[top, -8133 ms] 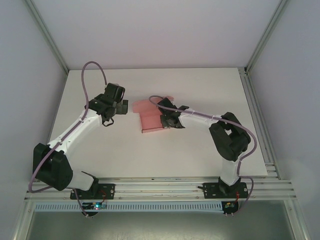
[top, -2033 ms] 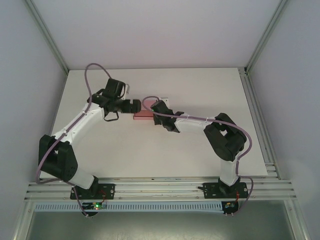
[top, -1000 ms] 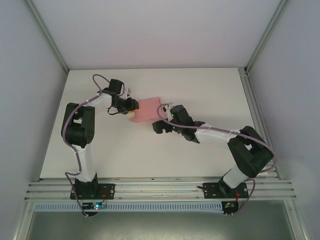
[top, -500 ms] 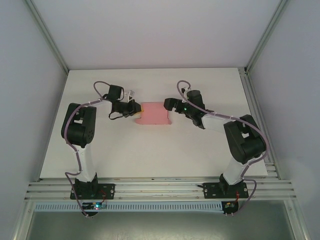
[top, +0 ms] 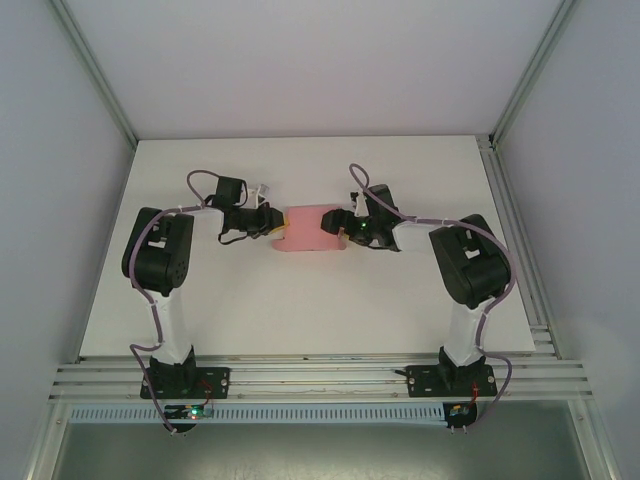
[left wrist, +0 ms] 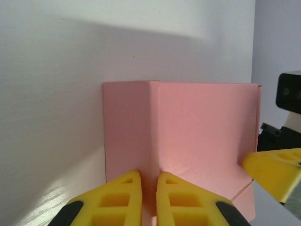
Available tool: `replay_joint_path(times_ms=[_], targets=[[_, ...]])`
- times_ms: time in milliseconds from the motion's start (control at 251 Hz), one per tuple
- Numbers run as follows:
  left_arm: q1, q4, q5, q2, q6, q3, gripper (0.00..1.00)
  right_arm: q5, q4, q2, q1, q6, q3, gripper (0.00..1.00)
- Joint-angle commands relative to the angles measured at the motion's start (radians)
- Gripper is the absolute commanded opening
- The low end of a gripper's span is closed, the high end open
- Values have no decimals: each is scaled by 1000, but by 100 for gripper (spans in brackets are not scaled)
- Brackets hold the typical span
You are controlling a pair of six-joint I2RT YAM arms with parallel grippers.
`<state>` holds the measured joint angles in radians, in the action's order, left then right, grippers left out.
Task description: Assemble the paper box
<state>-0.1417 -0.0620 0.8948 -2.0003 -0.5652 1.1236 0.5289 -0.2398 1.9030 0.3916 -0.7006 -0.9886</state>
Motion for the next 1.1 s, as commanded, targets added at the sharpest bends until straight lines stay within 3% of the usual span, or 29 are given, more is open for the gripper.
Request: replay_joint_path(times_ms=[0, 291, 371, 471, 527, 575, 623, 694, 770, 938, 1093], targets=[[13, -23, 5, 19, 14, -15, 11, 93, -56, 8, 1, -46, -22, 81], [13, -48, -1, 63, 61, -38, 14, 200, -235, -33, 10, -136, 4, 54], [13, -47, -13, 90, 86, -44, 17, 197, -232, -61, 13, -146, 10, 43], [13, -45, -21, 133, 120, -33, 23, 170, -167, -88, 14, -145, 6, 40], [9, 11, -61, 170, 158, -7, 36, 151, -143, -98, 11, -166, 8, 40], [-10, 99, -120, 220, 242, 27, 53, 144, -141, -105, 8, -197, 15, 39], [-48, 158, -239, 281, 350, 44, 78, 139, -139, -109, -1, -247, 19, 38], [-129, 225, -449, 371, 518, 55, 100, 147, -113, -113, -19, -317, 18, 36], [-205, 216, -594, 456, 650, 28, 100, 163, -64, -121, -42, -362, 7, 36], [-339, 166, -677, 570, 928, -87, 100, 225, 92, -147, -112, -496, -30, 35], [-458, 157, -811, 606, 1138, -132, 100, 415, 118, -128, -167, -688, -40, 37]])
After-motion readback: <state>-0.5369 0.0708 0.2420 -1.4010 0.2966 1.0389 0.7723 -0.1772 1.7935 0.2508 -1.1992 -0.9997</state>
